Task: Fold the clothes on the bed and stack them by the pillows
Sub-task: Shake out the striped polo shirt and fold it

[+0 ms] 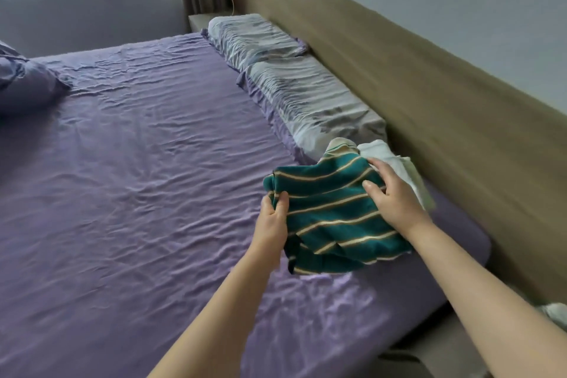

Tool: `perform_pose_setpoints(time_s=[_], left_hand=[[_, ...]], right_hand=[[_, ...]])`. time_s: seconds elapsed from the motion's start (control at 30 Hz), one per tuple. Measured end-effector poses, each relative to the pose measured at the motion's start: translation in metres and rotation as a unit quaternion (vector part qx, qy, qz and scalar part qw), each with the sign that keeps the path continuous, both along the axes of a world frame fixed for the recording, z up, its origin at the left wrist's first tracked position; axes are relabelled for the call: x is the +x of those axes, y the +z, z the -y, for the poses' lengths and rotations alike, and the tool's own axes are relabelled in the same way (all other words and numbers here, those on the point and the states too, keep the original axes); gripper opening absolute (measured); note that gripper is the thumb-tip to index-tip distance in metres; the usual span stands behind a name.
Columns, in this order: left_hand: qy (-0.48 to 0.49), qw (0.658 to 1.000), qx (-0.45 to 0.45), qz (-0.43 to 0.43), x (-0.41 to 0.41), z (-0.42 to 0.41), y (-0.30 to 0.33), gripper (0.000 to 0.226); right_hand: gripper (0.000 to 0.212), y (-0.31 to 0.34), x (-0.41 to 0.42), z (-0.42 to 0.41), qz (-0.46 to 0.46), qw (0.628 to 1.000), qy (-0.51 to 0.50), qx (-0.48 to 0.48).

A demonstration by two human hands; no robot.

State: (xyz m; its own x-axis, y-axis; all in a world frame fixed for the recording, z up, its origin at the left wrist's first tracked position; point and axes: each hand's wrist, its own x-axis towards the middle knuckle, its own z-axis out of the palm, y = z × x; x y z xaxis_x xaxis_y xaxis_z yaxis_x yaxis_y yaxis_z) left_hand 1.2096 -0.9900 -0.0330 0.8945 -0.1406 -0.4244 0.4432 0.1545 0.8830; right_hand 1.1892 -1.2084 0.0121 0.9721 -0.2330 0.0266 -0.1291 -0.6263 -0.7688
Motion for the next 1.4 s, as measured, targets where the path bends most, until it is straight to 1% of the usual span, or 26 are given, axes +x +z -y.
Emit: perform_pose_setpoints(time_s=[0.1,0.2,0.47,0.67,0.73,0.8,0.83,0.87,0.9,0.93,0.97,1.0,1.03,1.07,1.1,1.13,1.17,1.23,1.4], left_hand=[[-0.035,0.999,0.016,0.006,0.019,0.032,0.016,0.029],[-0.058,0.998,0.027,0.004,0.037,0.057,0.025,0.032],[-0.108,0.993,0.042,-0.002,0.087,0.100,0.026,0.025],[-0.123,0.990,0.051,-0.040,0.116,0.132,0.014,0.027],[-0.133,0.986,0.083,-0.051,0.123,0.140,0.003,0.034],[-0.163,0.973,0.149,-0.062,0.123,0.145,-0.008,0.036],[-0.179,0.964,0.187,-0.056,0.122,0.146,-0.013,0.036],[-0.191,0.952,0.236,-0.031,0.120,0.146,-0.020,0.040],[-0.191,0.933,0.306,0.017,0.117,0.146,-0.026,0.046],[-0.179,0.899,0.390,0.086,0.114,0.145,-0.032,0.055],[-0.164,0.853,0.465,0.169,0.111,0.146,-0.035,0.063],[-0.163,0.800,0.518,0.256,0.109,0.148,-0.035,0.066],[-0.185,0.748,0.545,0.331,0.109,0.154,-0.036,0.067],[-0.229,0.702,0.558,0.380,0.108,0.161,-0.037,0.066],[-0.278,0.668,0.566,0.395,0.108,0.169,-0.040,0.069],[-0.316,0.650,0.575,0.383,0.107,0.175,-0.045,0.077],[-0.339,0.642,0.586,0.359,0.107,0.179,-0.053,0.087],[-0.355,0.645,0.601,0.310,0.108,0.182,-0.073,0.098],[-0.381,0.659,0.600,0.248,0.107,0.184,-0.109,0.103]], right_hand=[[0.045,0.006,0.008,0.035,0.001,0.999,-0.039,-0.026],[0.046,0.006,0.017,0.058,-0.017,0.997,-0.066,-0.034],[0.046,0.001,0.053,0.099,-0.032,0.994,-0.094,-0.051],[0.045,-0.017,0.082,0.126,-0.045,0.992,-0.109,-0.047],[0.046,-0.032,0.089,0.133,-0.055,0.991,-0.110,-0.051],[0.046,-0.052,0.091,0.139,-0.087,0.989,-0.104,-0.062],[0.047,-0.062,0.090,0.141,-0.108,0.986,-0.095,-0.080],[0.048,-0.071,0.088,0.142,-0.122,0.983,-0.080,-0.113],[0.049,-0.077,0.086,0.142,-0.121,0.979,-0.061,-0.155],[0.050,-0.082,0.085,0.142,-0.103,0.974,-0.040,-0.199],[0.050,-0.086,0.084,0.140,-0.076,0.968,-0.012,-0.238],[0.049,-0.090,0.085,0.139,-0.051,0.959,0.019,-0.276],[0.050,-0.094,0.087,0.137,-0.048,0.946,0.052,-0.317],[0.052,-0.097,0.088,0.137,-0.079,0.928,0.084,-0.355],[0.056,-0.103,0.090,0.139,-0.126,0.912,0.103,-0.376],[0.058,-0.110,0.092,0.144,-0.174,0.903,0.106,-0.378],[0.059,-0.118,0.092,0.150,-0.204,0.901,0.102,-0.370],[0.060,-0.130,0.092,0.163,-0.230,0.904,0.096,-0.348],[0.059,-0.153,0.090,0.179,-0.293,0.898,0.107,-0.310]])
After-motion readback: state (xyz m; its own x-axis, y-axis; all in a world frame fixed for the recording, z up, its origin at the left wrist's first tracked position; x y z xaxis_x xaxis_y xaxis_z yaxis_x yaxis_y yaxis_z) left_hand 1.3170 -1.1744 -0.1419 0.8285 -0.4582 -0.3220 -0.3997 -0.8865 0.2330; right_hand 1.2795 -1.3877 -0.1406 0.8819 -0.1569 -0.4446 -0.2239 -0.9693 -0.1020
